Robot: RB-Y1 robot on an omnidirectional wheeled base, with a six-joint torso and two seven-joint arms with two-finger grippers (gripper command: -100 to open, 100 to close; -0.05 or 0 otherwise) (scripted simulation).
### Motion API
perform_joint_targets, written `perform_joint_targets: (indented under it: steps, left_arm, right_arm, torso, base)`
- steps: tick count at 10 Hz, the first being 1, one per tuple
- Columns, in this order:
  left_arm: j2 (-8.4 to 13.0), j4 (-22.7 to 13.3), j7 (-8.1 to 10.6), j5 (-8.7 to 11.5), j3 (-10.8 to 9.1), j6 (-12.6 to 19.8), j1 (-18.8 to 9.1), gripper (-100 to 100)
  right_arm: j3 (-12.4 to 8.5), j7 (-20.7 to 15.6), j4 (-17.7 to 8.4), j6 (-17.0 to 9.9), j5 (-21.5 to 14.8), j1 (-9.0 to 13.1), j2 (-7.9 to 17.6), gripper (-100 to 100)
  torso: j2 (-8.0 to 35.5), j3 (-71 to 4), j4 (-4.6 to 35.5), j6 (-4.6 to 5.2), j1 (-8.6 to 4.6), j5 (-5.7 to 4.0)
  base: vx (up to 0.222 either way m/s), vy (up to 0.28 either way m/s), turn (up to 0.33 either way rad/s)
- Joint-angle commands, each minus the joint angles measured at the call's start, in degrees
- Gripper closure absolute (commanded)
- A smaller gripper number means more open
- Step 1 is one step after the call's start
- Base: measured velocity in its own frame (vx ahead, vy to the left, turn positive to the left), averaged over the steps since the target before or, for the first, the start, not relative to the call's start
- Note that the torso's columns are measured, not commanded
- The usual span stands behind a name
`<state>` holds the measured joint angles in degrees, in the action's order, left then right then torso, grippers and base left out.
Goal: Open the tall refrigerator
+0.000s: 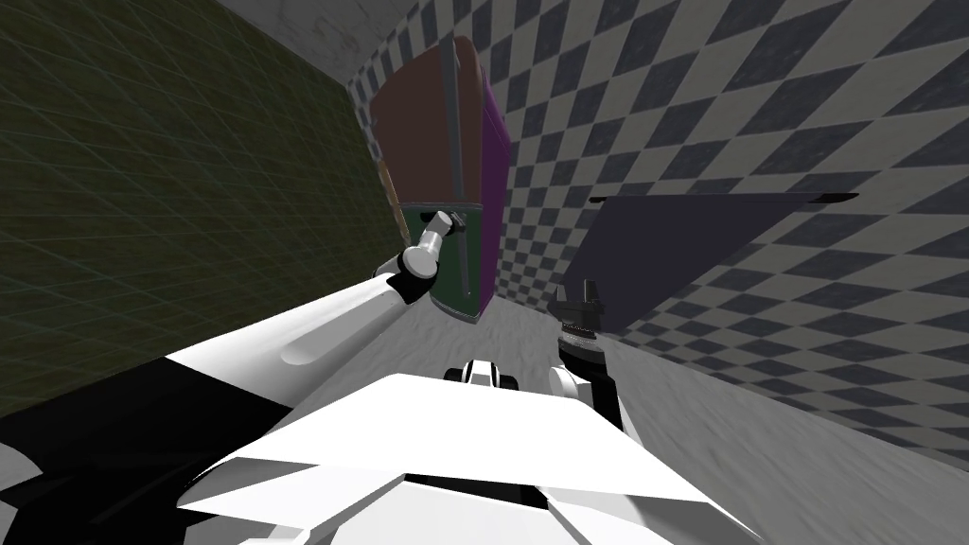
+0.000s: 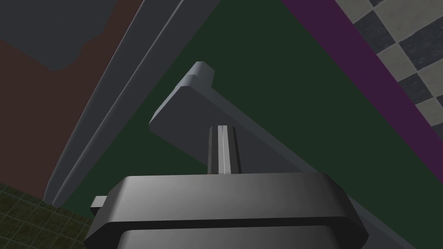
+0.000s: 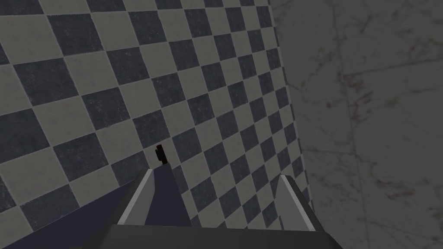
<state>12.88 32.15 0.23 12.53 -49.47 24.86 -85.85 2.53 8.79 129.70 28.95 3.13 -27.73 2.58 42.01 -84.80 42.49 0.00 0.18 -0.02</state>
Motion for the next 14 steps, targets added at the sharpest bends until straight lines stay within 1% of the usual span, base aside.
perform_joint_targets:
  steps: [1, 2, 3, 4, 6, 7, 8, 9, 10, 11, 12, 13, 14]
  left_arm:
    - [-0.8, 0.3, -2.09, -2.8, -4.33, -0.8, -1.3, 100]
    - [-0.8, 0.3, -2.09, -2.8, -5.04, -0.8, -1.3, 100]
    - [-1.0, 0.9, -1.75, -2.7, -4.38, -0.3, -1.1, 100]
    - [-0.2, 0.5, -1.59, -3.3, -5.13, 1.2, -2.4, -100]
    - [0.7, 0.2, -1.25, -4.0, -5.91, 3.3, -3.9, -100]
    - [0.6, -0.1, -1.45, -3.6, -5.64, 2.4, -3.5, -100]
    - [1.2, -0.2, -1.26, -4.2, -6.04, 3.3, -4.3, -100]
    - [1.1, -0.6, -1.39, -3.9, -5.87, 2.7, -4.1, -100]
    - [1.2, -0.6, -1.38, -3.9, -5.9, 2.8, -4.2, 100]
    - [0.4, -0.7, -2.52, -2.9, -6.33, 3.6, -4.6, 100]
    - [-0.4, -0.7, -3.67, -2.0, -6.77, 4.4, -5.1, 100]
    - [-0.4, -0.7, -3.67, -2.0, -6.77, 4.4, -5.1, 100]
    - [-1.2, -0.7, -4.82, -1.0, -7.2, 5.2, -5.6, 100]
  right_arm:
    - [0.0, 0.0, 0.0, 0.0, 0.0, 0.0, 0.0, 0]
    - [0.0, 0.0, 0.0, 0.0, 0.0, 0.0, 0.0, 0]
    - [0.0, 0.0, 0.0, 0.0, 0.0, 0.0, 0.0, 0]
    - [0.0, 0.0, 0.0, 0.0, 0.0, 0.0, 0.0, 0]
    - [0.0, 0.0, 0.0, 0.0, 0.0, 0.0, 0.0, 0]
    - [0.0, 0.0, 0.0, 0.0, 0.0, 0.0, 0.0, 0]
    - [0.0, 0.0, 0.0, 0.0, 0.0, 0.0, 0.0, 0]
    - [0.0, 0.0, 0.0, 0.0, 0.0, 0.0, 0.0, 0]
    - [0.0, 0.0, 0.0, 0.0, 0.0, 0.0, 0.0, 0]
    - [0.0, 0.0, 0.0, 0.0, 0.0, 0.0, 0.0, 0]
    - [0.0, 0.0, 0.0, 0.0, 0.0, 0.0, 0.0, 0]
    - [0.0, 0.0, 0.0, 0.0, 0.0, 0.0, 0.0, 0]
    - [0.0, 0.0, 0.0, 0.0, 0.0, 0.0, 0.0, 0]
  torso:
    - [0.1, 0.1, -0.1, -0.03, -0.11, 0.02]
    - [0.2, 0.2, -0.2, 0.01, -0.2, 0.0]
    - [0.2, 0.2, -0.2, 0.0, -0.23, 0.01]
    - [0.2, 0.2, -0.2, 0.0, -0.24, 0.01]
    - [0.2, 0.2, -0.2, 0.0, -0.33, -0.02]
    - [0.2, 0.2, -0.2, 0.01, -0.28, -0.01]
    - [0.3, 0.2, -0.2, 0.01, -0.12, 0.04]
    - [0.1, 0.1, -0.2, -0.01, -0.14, 0.04]
    - [0.2, 0.2, -0.3, 0.0, -0.11, 0.05]
    - [0.4, 0.3, -0.2, -0.01, -0.07, 0.06]
    - [0.4, 0.3, -0.2, 0.03, 0.37, 0.18]
    - [0.6, 0.4, -0.3, -0.04, 0.61, 0.31]
    - [0.5, 0.4, -0.3, -0.32, 0.47, 0.34]
  base:
    - [-0.011, 0.035, -0.038]
    - [-0.017, 0.025, -0.028]
    - [-0.009, 0.008, -0.004]
    - [0.013, -0.024, 0.05]
    - [0.038, -0.057, 0.056]
    - [0.019, -0.027, 0.011]
    - [0.112, -0.037, 0.0]
    - [0.073, -0.022, 0.007]
    - [0.009, -0.005, -0.002]
    - [-0.04, 0.159, -0.033]
    - [-0.124, 0.314, -0.1]
    - [-0.172, 0.302, -0.091]
    - [-0.193, 0.369, -0.046]
